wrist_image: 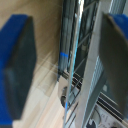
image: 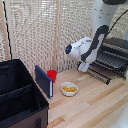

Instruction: Gently stretch your hand towards the oven tray's handle, obtaining a firm grip, and draw it cautiously out of the oven. Transition your grip to the hot dog bowl, gingerly seizing the edge, and elevate it from the surface. Hover the bowl over the tray, delicately lower it, and temper your grip, establishing the bowl's equilibrium.

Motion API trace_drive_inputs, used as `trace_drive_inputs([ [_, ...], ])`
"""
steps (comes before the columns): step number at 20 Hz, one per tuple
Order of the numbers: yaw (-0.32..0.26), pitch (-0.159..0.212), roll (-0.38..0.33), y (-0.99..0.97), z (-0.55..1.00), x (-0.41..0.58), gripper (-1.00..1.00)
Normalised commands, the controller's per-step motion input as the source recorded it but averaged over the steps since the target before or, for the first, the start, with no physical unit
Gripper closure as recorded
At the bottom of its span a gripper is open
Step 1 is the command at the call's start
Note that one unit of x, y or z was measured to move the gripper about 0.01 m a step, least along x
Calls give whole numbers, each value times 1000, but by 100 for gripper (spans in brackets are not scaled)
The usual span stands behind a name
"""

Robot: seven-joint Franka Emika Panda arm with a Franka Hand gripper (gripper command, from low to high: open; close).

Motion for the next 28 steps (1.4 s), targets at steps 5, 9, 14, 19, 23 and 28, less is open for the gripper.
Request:
trace_drive_inputs([
  [5,-207,-36,54,167,613,55,-100],
  [9,-268,-73,58,250,692,0,-100],
  [14,-273,-81,126,230,610,-39,-100],
  [19,-255,-63,191,261,474,-33,-100],
  [23,-211,-21,250,331,349,0,-100],
  [28,-199,-26,247,372,324,-44,-100],
])
